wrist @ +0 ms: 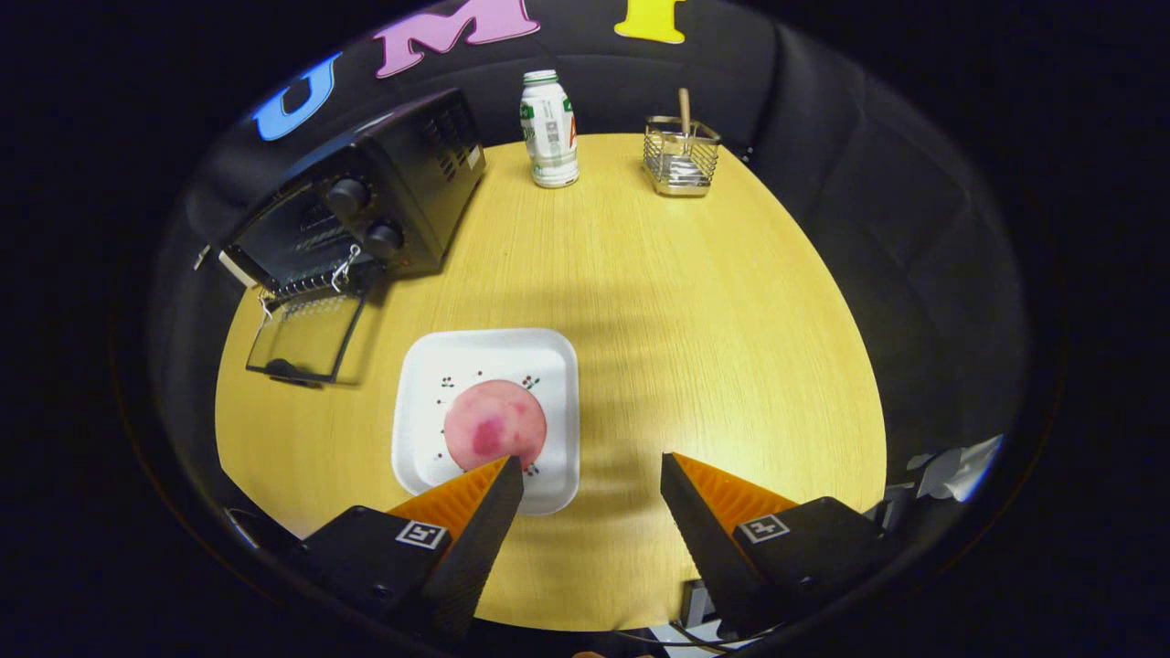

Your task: Open the toaster oven, put the food inside, and close the toaster oven door.

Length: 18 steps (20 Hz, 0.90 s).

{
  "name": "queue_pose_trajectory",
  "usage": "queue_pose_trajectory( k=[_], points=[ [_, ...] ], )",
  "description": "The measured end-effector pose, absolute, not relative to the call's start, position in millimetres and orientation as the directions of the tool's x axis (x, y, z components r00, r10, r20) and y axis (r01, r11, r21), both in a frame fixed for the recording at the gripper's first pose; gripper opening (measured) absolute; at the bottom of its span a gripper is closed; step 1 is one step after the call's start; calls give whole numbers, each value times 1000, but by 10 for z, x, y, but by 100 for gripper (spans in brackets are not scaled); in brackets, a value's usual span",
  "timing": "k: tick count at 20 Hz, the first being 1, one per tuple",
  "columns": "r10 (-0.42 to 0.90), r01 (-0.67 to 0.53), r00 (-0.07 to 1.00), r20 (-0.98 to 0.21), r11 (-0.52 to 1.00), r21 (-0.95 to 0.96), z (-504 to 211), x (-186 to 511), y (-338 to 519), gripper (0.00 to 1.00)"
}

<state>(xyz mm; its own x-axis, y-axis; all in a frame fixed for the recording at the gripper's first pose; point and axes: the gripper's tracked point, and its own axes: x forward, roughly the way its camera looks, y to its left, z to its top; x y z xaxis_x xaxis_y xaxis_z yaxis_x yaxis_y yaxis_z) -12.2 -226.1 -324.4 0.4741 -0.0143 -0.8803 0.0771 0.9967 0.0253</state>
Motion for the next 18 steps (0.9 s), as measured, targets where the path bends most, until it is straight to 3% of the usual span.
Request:
queue_pose_trajectory(
  k=[6, 9, 11, 13, 16, 18],
  points=[
    [27, 12, 436, -899, 999, 35, -3553, -45, -2275, 99],
    [44, 0, 421, -906, 999, 49, -3620, -57, -2249, 80],
    [40, 4, 410, -911, 999, 46, -3669, -35, -2255, 77],
    [44, 21, 403, -914, 998, 58, -3692, -7, -2243, 58],
    [45, 64, 381, -923, 995, 76, -3726, 23, -2276, 51],
    [52, 155, 365, -930, 981, 116, -3720, 45, -2265, 24]
  ],
)
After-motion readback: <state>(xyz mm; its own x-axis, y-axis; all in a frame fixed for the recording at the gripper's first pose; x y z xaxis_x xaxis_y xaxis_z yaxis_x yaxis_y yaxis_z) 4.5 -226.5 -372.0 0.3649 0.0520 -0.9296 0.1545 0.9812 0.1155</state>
